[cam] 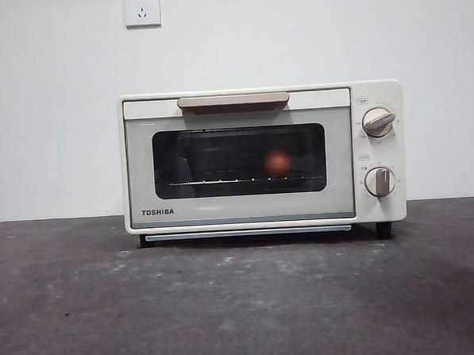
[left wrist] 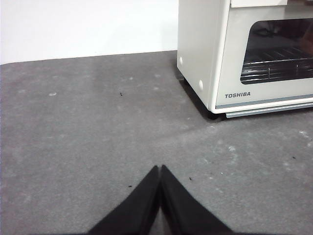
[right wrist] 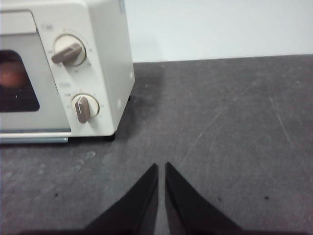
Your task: Eggoven
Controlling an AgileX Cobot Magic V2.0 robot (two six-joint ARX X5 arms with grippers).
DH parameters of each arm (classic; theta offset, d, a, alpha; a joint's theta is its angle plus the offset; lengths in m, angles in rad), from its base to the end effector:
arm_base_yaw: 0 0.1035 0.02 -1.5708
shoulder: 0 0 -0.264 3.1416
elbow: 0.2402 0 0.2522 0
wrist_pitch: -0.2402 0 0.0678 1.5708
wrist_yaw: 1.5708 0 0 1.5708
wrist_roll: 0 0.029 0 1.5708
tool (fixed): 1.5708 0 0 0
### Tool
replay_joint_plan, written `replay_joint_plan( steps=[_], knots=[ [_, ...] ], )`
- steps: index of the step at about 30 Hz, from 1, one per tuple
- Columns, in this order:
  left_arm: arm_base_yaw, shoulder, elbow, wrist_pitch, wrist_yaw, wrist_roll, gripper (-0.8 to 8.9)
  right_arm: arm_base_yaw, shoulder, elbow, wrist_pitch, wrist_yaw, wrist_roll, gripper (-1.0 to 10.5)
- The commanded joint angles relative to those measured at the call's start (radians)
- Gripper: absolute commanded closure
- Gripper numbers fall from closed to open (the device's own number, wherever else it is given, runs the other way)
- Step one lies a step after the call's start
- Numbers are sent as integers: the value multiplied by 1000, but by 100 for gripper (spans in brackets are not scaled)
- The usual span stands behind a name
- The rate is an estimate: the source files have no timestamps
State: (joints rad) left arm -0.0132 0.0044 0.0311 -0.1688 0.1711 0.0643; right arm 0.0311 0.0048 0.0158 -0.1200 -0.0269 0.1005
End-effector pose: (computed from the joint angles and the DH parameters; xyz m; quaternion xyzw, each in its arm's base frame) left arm 0.0946 -0.0062 0.1575 0.0263 0.0678 -0.0940 0.9929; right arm 0.0964 0.0038 0.1569 0.0500 0.0559 0.0262 0.9968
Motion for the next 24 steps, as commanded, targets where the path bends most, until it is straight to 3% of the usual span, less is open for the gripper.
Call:
replay_joint_plan(
  steps=[1, 24],
  knots=[
    [2, -2, -28, 8, 1, -2, 806, 0, -1, -6, -30, -2, 0, 943],
    [2, -2, -28, 8, 1, -2, 806, 0, -1, -6, -37, 1, 3, 943]
  ],
)
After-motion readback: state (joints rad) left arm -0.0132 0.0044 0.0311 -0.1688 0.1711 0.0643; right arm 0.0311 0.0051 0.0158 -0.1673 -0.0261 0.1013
